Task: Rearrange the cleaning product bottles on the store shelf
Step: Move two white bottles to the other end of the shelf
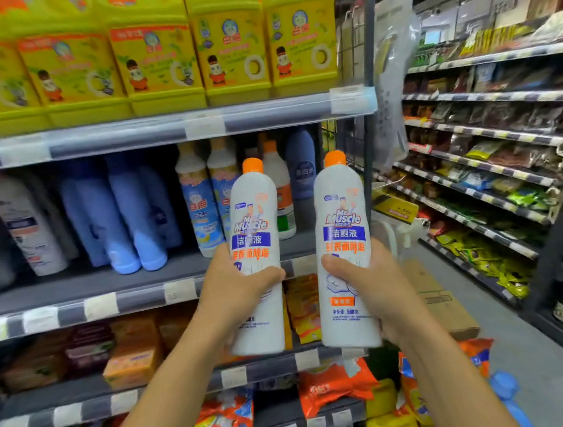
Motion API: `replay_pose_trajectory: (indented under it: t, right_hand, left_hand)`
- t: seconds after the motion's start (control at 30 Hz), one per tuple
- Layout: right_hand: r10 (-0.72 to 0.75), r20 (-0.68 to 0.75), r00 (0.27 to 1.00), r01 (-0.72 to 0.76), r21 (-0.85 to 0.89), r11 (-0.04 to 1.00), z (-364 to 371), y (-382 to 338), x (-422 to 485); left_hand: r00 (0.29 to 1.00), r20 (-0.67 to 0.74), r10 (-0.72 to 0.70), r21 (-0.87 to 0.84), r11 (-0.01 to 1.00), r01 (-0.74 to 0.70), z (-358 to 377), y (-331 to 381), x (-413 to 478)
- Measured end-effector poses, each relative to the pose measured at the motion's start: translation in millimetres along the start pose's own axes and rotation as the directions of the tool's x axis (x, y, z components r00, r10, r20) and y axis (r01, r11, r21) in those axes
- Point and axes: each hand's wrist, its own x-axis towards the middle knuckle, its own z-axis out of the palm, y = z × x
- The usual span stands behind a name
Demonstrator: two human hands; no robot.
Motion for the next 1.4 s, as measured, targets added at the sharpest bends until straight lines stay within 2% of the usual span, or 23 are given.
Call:
replay_pose_trajectory:
  t: [0.2,0.33,0.57,0.8,1.1,1.23,1.4]
  right_hand:
    - [-0.002,0.170,0.985,-0.022,0.135,0.991,87,-6,-61]
    - [0.009,0.275,0.961,-0.051,0.148,0.988,151,-9,-98]
    - [-0.017,0.397,0.918,-0.073,0.211,0.975,234,-12,-139]
    - [0.040,0.493,0.869,-0.172,0.226,0.959,281,-8,-126]
    - [0.059,0.580,0.812,-0.237,0.234,0.943,339,3,-62]
    - [0.041,0.566,0.824,-0.205,0.229,0.952,363,16,-27]
    - [-0.053,0.537,0.842,-0.058,0.188,0.981,399,26,17]
  left_hand:
    - [0.992,-0.128,0.000,0.014,1.000,0.002,-117,-24,-76]
    - [0.979,-0.201,-0.011,0.028,0.999,0.017,-190,-36,-118]
    - [0.949,-0.313,-0.047,0.035,0.998,0.061,-276,-53,-164]
    - [0.925,-0.371,-0.087,-0.004,0.996,0.092,-320,-71,-158]
    - [0.875,-0.475,-0.098,-0.048,0.995,0.085,-347,-90,-96]
    - [0.861,-0.504,-0.073,-0.021,0.997,0.072,-354,-98,-71]
    - [0.847,-0.522,-0.106,-0.042,0.994,0.099,-363,-117,-49]
